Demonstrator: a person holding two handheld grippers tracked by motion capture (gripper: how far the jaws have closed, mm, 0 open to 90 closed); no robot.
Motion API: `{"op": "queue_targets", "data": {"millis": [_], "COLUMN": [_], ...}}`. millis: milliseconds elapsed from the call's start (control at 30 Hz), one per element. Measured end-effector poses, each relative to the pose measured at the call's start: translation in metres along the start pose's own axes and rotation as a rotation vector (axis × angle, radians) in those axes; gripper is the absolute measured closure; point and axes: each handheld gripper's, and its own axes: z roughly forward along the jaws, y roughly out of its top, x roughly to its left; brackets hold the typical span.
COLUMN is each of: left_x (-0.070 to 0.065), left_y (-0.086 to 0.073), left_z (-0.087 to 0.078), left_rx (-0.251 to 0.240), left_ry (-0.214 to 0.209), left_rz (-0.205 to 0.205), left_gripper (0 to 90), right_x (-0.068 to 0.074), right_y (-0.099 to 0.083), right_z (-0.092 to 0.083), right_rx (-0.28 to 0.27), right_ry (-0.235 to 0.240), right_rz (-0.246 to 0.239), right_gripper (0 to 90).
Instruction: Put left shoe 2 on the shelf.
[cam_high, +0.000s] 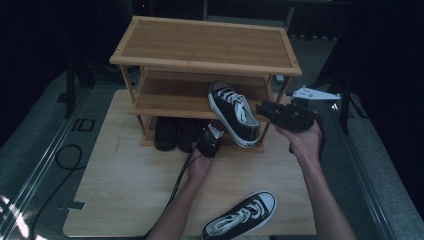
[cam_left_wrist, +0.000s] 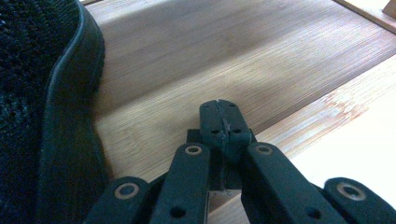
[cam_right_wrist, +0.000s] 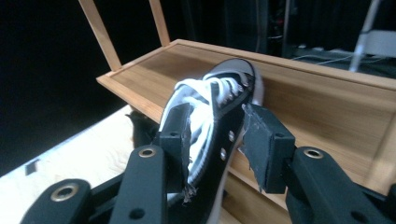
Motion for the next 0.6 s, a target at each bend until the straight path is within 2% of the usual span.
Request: {"op": "queue_targets", "data": {"millis": [133,233,333,433,600], "left_x": [0.0,0.0,0.0,0.0,0.0], "left_y": [0.0,0.0,0.0,0.0,0.0], "left_z": [0.0,0.0,0.0,0.0,0.0], "left_rx": [0.0,0.0,0.0,0.0,0.001], "left_ry": [0.001,0.001,0.001,0.001,0.003], "left_rz": [0.0,0.001,0.001,0.001,0.001], "left_gripper": [90.0,90.0,90.0,90.0,90.0], "right_x": [0.004,0.009,0.016,0.021,0.03], "right_y": [-0.007,-0.015,-0.025,-0.036,-0.054], "right_z": [-0.013,-0.021,-0.028,-0.032,-0.032], "right_rx": [0.003,0.017,0.028,0.047,0.096], "right_ry": [-0.026,-0.04,-0.086,-0.093,-0.077], "right_rz": [-0.013,-0.021,-0.054,-0.068,-0.084], "right_gripper": [69.2,79.7,88.8,90.0,90.0]}}
